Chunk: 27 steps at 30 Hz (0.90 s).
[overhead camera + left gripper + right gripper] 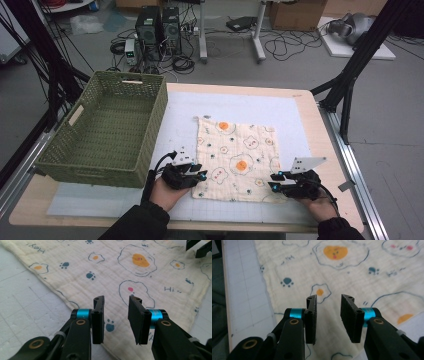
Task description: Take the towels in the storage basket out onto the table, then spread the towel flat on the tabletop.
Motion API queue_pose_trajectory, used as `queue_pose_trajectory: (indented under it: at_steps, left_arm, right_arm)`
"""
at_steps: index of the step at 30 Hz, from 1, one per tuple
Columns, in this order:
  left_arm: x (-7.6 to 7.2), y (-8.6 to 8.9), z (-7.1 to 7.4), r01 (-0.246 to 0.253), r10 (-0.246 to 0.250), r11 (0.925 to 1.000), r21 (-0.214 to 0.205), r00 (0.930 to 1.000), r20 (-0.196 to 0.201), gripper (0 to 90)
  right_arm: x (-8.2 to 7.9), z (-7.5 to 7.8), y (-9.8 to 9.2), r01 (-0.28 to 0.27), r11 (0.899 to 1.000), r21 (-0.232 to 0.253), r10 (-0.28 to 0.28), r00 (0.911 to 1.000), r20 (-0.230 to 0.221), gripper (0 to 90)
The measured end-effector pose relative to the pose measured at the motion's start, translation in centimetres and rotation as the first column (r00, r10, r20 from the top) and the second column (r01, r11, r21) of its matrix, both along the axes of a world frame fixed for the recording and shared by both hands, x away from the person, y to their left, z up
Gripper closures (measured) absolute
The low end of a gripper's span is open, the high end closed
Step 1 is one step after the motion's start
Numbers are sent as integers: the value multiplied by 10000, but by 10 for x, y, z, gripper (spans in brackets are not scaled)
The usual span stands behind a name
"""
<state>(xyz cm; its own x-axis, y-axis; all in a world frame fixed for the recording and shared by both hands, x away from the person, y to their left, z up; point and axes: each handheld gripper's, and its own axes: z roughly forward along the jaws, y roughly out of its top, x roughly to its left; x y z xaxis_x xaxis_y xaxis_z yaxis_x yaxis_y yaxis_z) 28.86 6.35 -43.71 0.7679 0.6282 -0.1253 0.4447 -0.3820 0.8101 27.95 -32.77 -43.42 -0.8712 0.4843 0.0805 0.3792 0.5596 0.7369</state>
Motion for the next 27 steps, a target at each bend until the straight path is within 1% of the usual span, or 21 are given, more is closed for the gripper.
queue_pose_trajectory:
  at_steps: [2, 3, 4, 6, 7, 10, 11, 14, 15, 17, 18, 19, 20, 21, 22, 23, 26, 27]
  left_arm:
    - [0, -2, -1, 18, -18, 10000, 25, 10000, 2, 651]
    - [0, -2, -1, 40, -40, 9999, 104, 10000, -14, 648]
    - [0, -3, -1, 55, -55, 9999, 121, 10000, -45, 645]
    - [0, -4, -2, 66, -66, 9999, 129, 10000, -51, 640]
    - [-1, -4, -1, 105, -104, 9998, 144, 9999, -67, 638]
    - [-1, -3, -1, 153, -150, 9998, 160, 9997, -181, 625]
    - [-2, -3, -1, 181, -177, 9997, 190, 9996, -233, 621]
    - [-8, -2, 0, 409, -394, 9984, 400, 9986, -366, 612]
    - [-10, -2, -1, 450, -431, 9980, 455, 9982, -412, 610]
    - [-9, -2, -5, 577, -534, 9960, 686, 9966, -629, 618]
    - [-9, -3, -7, 615, -566, 9953, 751, 9963, -652, 635]
    - [-10, -3, -8, 511, -473, 9959, 749, 9976, -514, 663]
    - [-10, -2, -8, 471, -434, 9956, 809, 9980, -468, 724]
    - [-9, -1, -8, 512, -469, 9952, 832, 9975, -524, 794]
    - [-9, -1, -8, 516, -472, 9961, 719, 9970, -620, 857]
    - [-10, 0, -8, 522, -477, 9959, 736, 9969, -620, 881]
    - [-12, -1, -7, 522, -474, 9950, 849, 9972, -577, 891]
    - [-13, -1, -7, 513, -466, 9954, 806, 9971, -596, 892]
  right_arm:
    - [0, -5, 2, -25, 9993, -363, 18, 9998, -182, 650]
    - [0, -7, 3, -68, 9989, -465, 56, 9997, -247, 641]
    - [0, -8, 3, -103, 9991, -408, 97, 9998, -144, 636]
    - [-1, -7, 3, -89, 9991, -426, 81, 9998, -199, 618]
    - [-1, -7, 3, -95, 9990, -441, 88, 9998, -150, 599]
    - [-4, -7, 5, -313, 9984, -464, 310, 9995, -72, 571]
    - [-4, -7, 5, -388, 9981, -485, 387, 9992, -33, 566]
    - [-5, -7, 7, -524, 9977, -427, 518, 9986, -145, 563]
    - [-5, -7, 7, -538, 9973, -500, 532, 9985, -130, 583]
    - [-6, -7, 7, -489, 9967, -641, 494, 9988, 65, 674]
    - [-6, -7, 7, -427, 9972, -612, 424, 9991, -67, 724]
    - [-5, -7, 6, -449, 9975, -550, 443, 9989, -127, 781]
    - [-5, -7, 6, -480, 9974, -541, 472, 9987, -169, 839]
    - [-5, -7, 6, -563, 9969, -550, 552, 9983, -207, 868]
    - [-6, -7, 6, -625, 9963, -590, 618, 9980, -131, 876]
    - [-6, -7, 6, -646, 9960, -609, 642, 9979, -90, 880]
    - [-7, -6, 5, -733, 9960, -510, 720, 9970, -278, 883]
    - [-8, -6, 5, -823, 9953, -501, 808, 9962, -321, 883]
